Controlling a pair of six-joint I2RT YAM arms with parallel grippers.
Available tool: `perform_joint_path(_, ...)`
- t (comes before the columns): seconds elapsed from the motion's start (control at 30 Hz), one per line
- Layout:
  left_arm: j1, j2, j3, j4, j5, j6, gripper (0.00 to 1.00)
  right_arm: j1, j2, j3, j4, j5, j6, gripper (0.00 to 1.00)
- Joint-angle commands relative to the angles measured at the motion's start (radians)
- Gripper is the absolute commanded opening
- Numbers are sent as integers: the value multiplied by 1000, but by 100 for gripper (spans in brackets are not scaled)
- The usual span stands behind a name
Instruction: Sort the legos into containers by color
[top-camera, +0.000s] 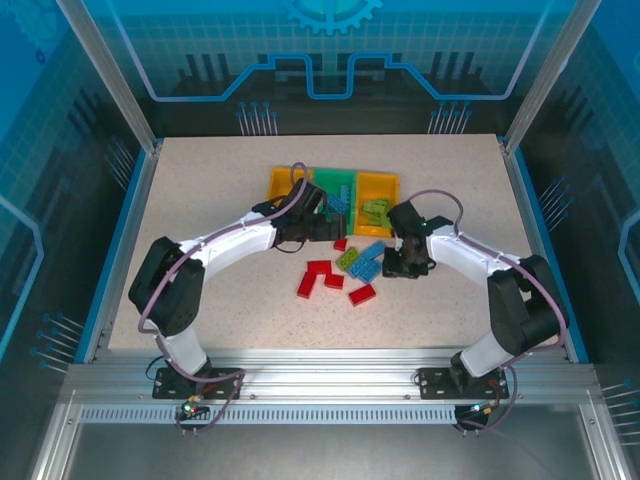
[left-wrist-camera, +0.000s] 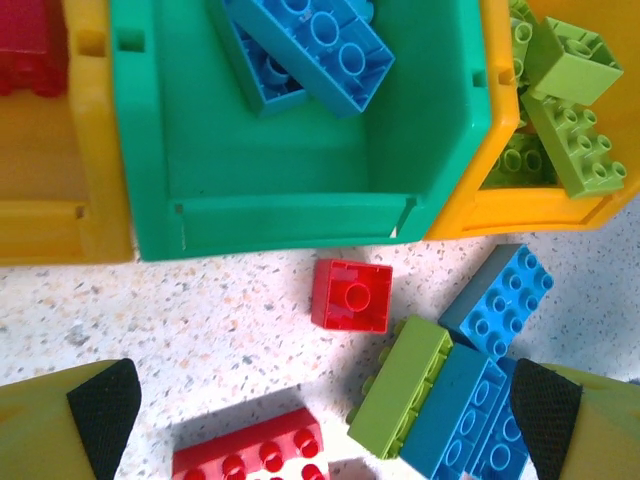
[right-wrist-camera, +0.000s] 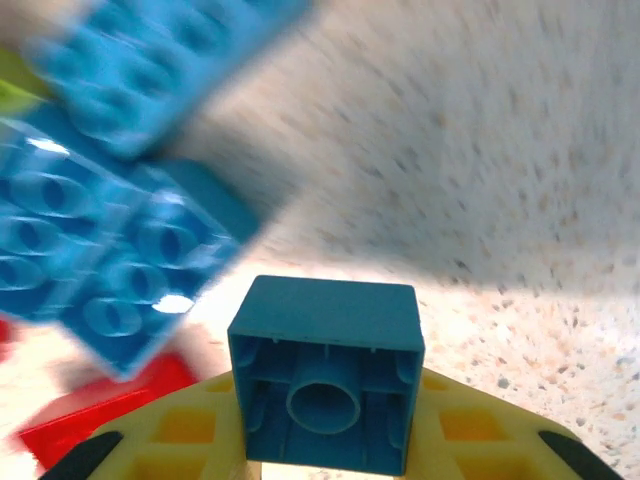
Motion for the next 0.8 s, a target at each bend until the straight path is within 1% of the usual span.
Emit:
perform_joint_path(0.0, 8, -67, -43, 3, -48, -24, 99, 41, -31, 136, -51, 3, -69, 28)
perform_joint_path(0.1, 6, -102, -90, -23, -76, -36, 99, 65, 23, 259, -46, -33, -90, 29)
perform_joint_path(0.27, 6, -164, -193, -86, -115, -65, 99, 87, 200, 480, -43, -77, -122, 28)
perform_joint_path(0.37, -3, -211, -276, -81, -108, -81, 99, 94, 295, 588, -52, -82, -132, 27)
perform_joint_path(0.53, -58, -264, -362, -66, -113, -32, 99, 95, 448, 754, -94, -74, -143, 27)
perform_joint_path(0.77, -151, -269, -425, -43, -118, 0, 99, 89, 614, 948, -150, -64, -141, 26)
